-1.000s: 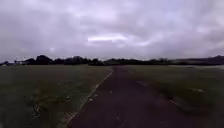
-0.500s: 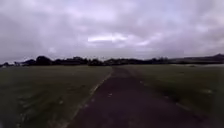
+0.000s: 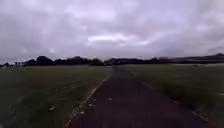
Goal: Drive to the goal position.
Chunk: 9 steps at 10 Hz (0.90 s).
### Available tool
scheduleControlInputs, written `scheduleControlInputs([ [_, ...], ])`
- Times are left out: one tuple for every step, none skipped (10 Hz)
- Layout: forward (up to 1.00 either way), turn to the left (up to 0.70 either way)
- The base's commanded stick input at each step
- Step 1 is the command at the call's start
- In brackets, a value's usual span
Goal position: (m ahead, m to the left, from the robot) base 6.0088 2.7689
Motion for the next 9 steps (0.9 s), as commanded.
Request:
scheduleControlInputs([
  [0.50, -0.25],
  [0.50, -0.25],
  [0.50, -0.25],
  [0.50, -0.25],
  [0.50, -0.25],
  [0.50, -0.25],
  [0.50, -0.24],
  [0.50, -0.12],
  [0.50, -0.01],
])
